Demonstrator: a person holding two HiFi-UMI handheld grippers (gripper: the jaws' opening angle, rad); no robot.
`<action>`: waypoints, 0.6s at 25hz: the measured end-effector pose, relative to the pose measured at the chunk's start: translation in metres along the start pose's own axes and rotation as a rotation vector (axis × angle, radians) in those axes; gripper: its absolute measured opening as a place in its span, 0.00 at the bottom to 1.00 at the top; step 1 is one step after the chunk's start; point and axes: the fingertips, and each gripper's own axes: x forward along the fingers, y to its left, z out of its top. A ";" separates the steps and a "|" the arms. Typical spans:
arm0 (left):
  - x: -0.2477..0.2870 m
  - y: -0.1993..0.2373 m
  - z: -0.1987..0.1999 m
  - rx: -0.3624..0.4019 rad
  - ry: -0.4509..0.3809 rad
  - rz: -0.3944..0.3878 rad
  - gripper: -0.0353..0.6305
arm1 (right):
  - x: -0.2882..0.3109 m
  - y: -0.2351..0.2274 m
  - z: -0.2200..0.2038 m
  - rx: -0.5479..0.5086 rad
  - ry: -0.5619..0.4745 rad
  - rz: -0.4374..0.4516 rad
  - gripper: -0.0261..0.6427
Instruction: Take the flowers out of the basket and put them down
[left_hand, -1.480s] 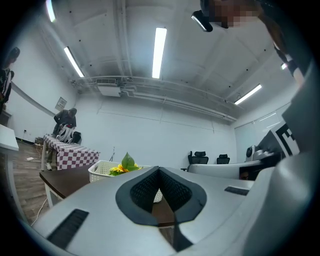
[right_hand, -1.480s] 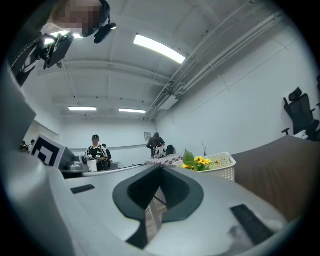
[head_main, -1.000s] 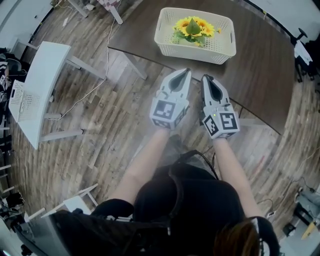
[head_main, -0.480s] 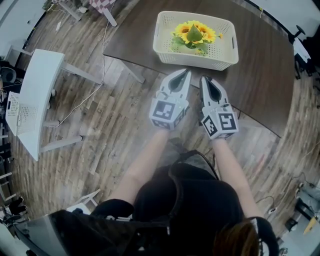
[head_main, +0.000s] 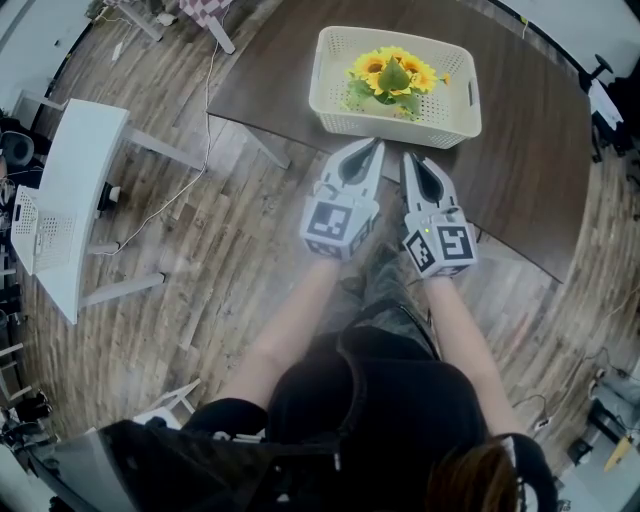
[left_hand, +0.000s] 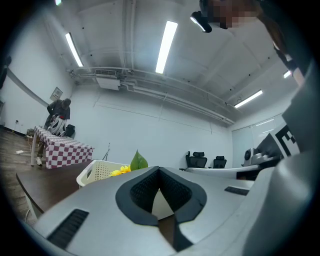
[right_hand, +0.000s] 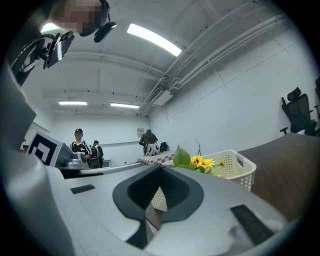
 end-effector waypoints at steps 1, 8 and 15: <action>0.001 0.001 0.001 0.000 0.001 0.004 0.06 | 0.002 -0.001 0.001 0.002 -0.001 0.001 0.04; 0.017 0.008 0.002 0.025 -0.016 0.010 0.06 | 0.019 -0.008 0.009 -0.012 -0.005 0.034 0.04; 0.035 0.014 0.004 0.026 -0.014 0.019 0.06 | 0.034 -0.022 0.010 -0.028 0.007 0.053 0.04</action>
